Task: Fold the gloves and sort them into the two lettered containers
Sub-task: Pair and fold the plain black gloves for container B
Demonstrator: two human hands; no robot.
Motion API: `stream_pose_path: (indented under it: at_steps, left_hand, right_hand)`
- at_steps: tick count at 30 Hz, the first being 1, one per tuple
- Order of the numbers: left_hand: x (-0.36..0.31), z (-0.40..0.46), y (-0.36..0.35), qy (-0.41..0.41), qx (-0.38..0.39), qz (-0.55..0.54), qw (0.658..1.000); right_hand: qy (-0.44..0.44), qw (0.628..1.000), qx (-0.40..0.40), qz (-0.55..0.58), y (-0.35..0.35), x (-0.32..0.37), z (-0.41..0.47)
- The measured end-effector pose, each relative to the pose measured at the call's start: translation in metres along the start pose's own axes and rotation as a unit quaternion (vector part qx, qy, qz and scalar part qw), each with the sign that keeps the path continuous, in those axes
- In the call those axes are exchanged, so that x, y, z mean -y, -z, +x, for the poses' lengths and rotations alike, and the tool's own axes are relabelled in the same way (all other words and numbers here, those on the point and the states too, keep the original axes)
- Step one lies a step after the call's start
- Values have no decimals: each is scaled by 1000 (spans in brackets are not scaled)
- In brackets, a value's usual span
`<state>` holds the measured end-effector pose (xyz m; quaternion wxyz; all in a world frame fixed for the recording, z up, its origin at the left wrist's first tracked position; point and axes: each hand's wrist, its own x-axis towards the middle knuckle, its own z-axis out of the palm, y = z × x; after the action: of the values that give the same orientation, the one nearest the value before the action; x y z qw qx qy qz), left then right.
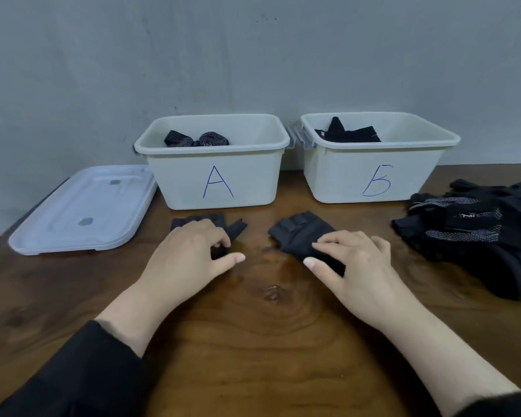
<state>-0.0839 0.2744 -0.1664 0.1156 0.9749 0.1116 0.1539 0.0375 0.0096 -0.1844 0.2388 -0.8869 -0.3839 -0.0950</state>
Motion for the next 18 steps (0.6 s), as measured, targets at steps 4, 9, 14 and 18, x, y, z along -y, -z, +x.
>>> stream_pose_path:
  at_steps: [4, 9, 14, 18]
  left_hand:
    - [13, -4, -1, 3, 62, -52, 997]
    - [14, -2, -4, -8, 57, -60, 997]
    - [11, -3, -5, 0, 18, -54, 998]
    - [1, 1, -9, 37, -78, -130, 988]
  right_hand:
    - [1, 987, 128, 96, 19, -21, -7]
    - [3, 991, 125, 55, 10, -19, -5]
    - [23, 998, 41, -41, -10, 1, -5]
    - [15, 998, 21, -53, -18, 14, -6]
